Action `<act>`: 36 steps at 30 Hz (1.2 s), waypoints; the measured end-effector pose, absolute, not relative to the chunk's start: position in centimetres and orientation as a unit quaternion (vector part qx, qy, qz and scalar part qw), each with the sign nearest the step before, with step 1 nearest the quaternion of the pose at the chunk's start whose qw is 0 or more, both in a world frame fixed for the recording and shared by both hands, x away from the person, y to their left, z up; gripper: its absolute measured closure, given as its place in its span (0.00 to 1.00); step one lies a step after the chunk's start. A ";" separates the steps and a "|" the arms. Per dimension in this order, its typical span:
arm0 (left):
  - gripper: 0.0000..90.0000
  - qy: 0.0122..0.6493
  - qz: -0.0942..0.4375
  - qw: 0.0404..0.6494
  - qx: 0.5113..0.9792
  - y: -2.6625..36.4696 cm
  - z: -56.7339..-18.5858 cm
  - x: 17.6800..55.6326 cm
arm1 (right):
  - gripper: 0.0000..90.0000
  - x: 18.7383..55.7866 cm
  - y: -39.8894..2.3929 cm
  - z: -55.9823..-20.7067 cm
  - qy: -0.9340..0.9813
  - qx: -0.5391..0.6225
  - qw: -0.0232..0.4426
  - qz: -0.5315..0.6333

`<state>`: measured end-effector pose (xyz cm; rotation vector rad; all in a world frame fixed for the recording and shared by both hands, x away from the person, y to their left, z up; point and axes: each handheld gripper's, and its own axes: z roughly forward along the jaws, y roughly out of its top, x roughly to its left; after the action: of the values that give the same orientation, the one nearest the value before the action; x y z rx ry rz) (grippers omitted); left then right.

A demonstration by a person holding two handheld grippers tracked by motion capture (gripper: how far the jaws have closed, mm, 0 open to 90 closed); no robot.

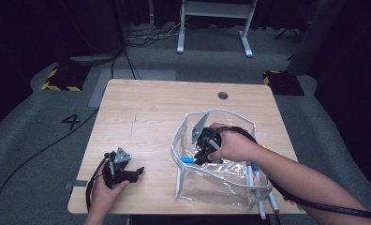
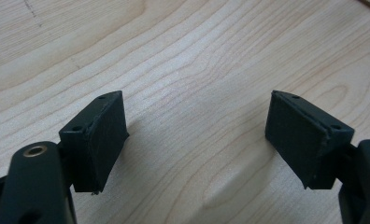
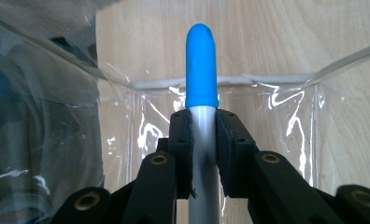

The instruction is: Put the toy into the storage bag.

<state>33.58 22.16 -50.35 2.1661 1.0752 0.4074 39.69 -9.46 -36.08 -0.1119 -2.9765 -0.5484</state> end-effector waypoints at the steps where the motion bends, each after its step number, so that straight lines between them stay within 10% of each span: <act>1: 0.23 0.413 0.156 0.338 0.831 22.2 -50.3 33.6 | 0.86 39.7 -9.3 -36.4 -0.983 -0.040 0.060 -0.171; 36: 0.23 0.414 0.155 0.340 0.830 22.1 -50.4 33.6 | 0.86 39.8 -7.8 -42.8 -0.993 -0.058 0.098 -0.043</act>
<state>33.57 22.13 -50.37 2.1610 1.0787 0.4026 39.83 -7.78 -42.76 -0.1729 -2.9369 -0.1273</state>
